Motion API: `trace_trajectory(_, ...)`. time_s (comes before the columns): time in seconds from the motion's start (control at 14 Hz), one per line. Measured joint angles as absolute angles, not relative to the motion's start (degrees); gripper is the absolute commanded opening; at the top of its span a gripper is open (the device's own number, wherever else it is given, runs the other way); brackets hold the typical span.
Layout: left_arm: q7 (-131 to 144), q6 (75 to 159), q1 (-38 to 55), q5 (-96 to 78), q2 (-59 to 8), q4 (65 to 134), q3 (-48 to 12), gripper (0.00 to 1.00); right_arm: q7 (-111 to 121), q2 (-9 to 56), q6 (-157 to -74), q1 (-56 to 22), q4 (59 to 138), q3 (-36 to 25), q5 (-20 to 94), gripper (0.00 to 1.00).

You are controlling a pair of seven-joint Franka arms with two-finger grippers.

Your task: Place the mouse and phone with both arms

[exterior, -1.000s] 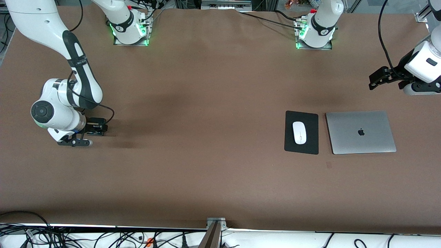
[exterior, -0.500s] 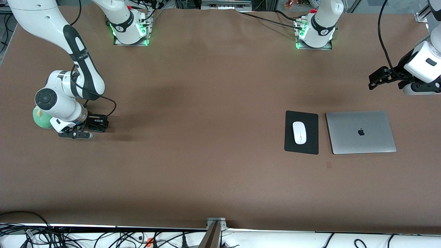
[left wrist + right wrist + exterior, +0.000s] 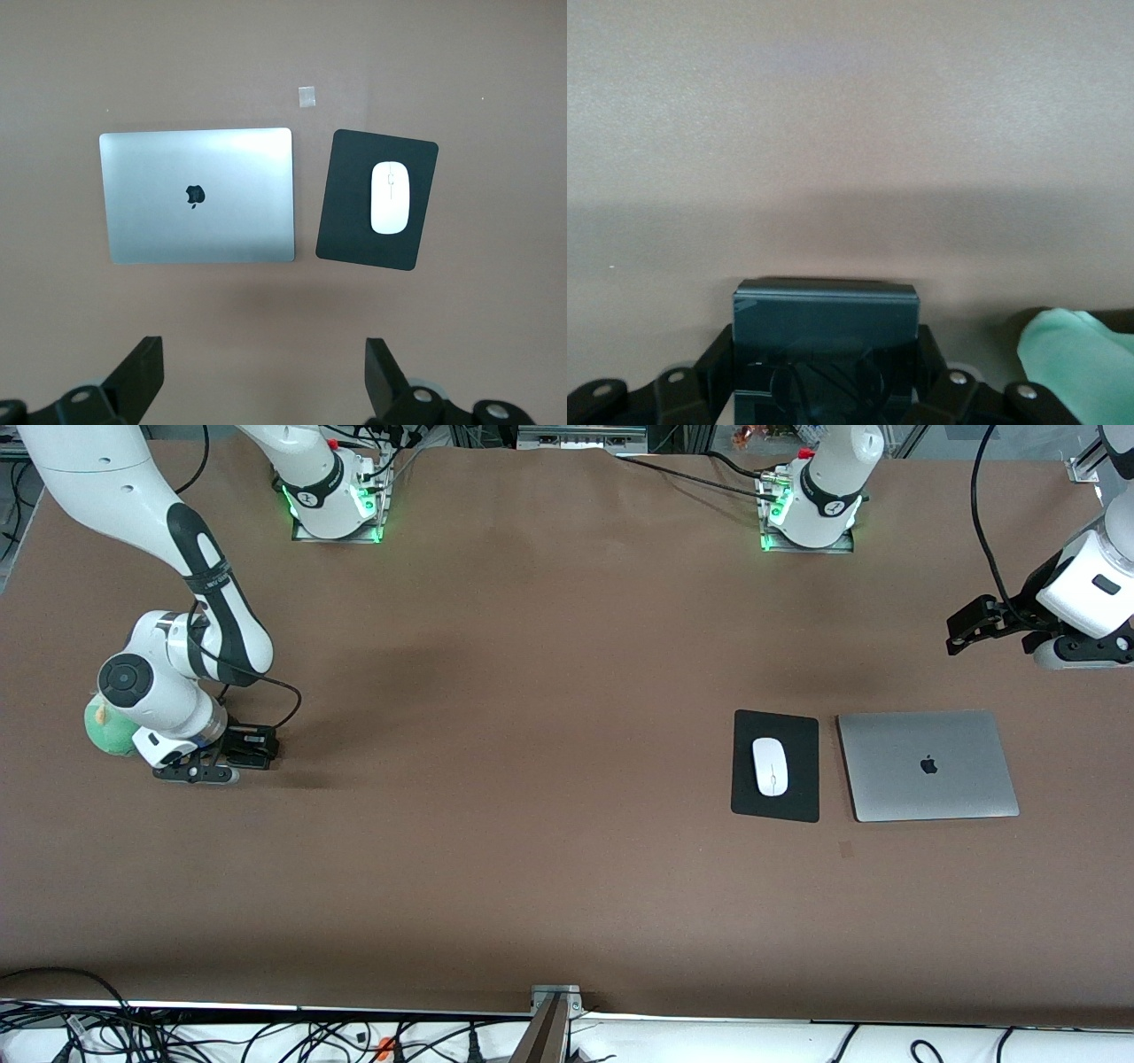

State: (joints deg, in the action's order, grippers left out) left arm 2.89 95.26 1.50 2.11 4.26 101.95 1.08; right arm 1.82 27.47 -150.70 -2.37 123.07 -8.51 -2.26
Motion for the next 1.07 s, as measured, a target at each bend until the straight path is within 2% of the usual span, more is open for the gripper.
trace_trajectory(0.07,2.9,95.2,1.5,2.1,4.3,101.9,1.1,1.0,1.8,27.5,-150.8,-2.4,123.1,-8.4,-2.3,1.0)
trace_trajectory(0.5,2.9,94.3,1.5,2.1,4.3,101.9,1.1,1.0,1.8,26.8,-149.5,-2.4,121.0,-7.5,-2.3,1.0)
trace_trajectory(0.57,2.9,94.3,1.5,2.1,4.3,101.9,1.1,1.0,1.8,26.2,-146.5,-2.4,119.5,-7.4,-2.3,1.0)
trace_trajectory(0.79,2.9,94.2,1.5,2.1,4.3,101.9,1.1,1.0,1.9,22.8,-130.3,-2.4,111.3,-6.4,0.1,1.0)
trace_trajectory(0.93,2.9,94.2,1.5,2.1,4.3,101.9,1.1,1.0,2.1,19.1,-120.2,-2.4,106.0,-6.0,2.2,1.0)
trace_trajectory(1.07,2.9,94.2,1.5,2.1,4.3,102.0,1.1,1.0,2.2,14.1,-113.5,-2.4,103.8,-5.9,2.7,1.0)
